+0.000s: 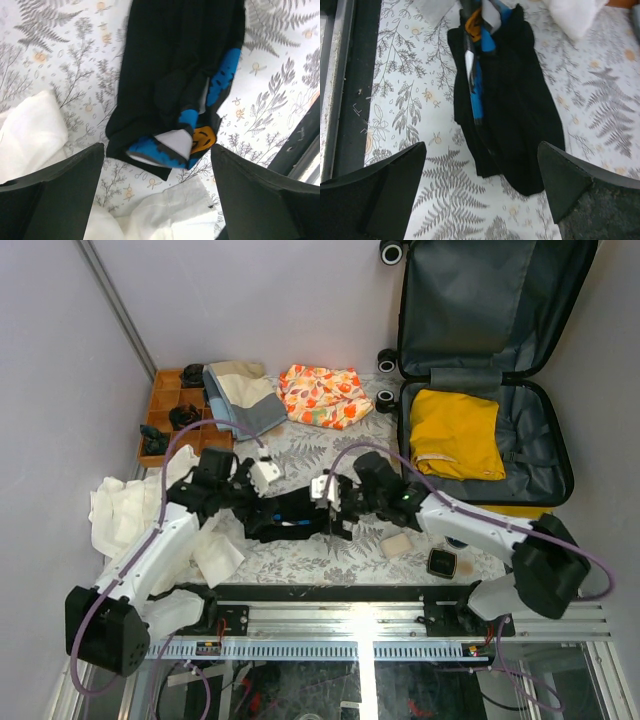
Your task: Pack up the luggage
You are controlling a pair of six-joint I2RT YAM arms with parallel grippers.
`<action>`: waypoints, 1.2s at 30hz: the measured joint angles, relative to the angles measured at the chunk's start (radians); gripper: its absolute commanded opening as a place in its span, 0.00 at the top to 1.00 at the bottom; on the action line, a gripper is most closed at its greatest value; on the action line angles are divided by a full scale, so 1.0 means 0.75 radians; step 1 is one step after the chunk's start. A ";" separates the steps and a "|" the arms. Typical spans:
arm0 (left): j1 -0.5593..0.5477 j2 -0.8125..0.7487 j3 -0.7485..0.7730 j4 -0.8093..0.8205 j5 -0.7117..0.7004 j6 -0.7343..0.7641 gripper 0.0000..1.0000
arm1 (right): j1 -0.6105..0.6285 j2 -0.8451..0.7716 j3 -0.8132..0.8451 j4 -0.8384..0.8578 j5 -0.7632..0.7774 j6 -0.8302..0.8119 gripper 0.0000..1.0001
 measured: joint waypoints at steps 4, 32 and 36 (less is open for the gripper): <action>0.148 0.015 0.077 -0.044 0.096 -0.128 0.17 | 0.086 0.159 0.006 0.120 0.003 -0.036 0.01; 0.314 0.667 0.247 -0.036 0.182 -0.643 0.33 | 0.124 0.774 0.361 0.129 0.026 -0.295 0.12; 0.320 0.679 0.256 -0.035 0.179 -0.650 0.33 | 0.114 0.823 0.428 0.111 0.061 -0.321 0.47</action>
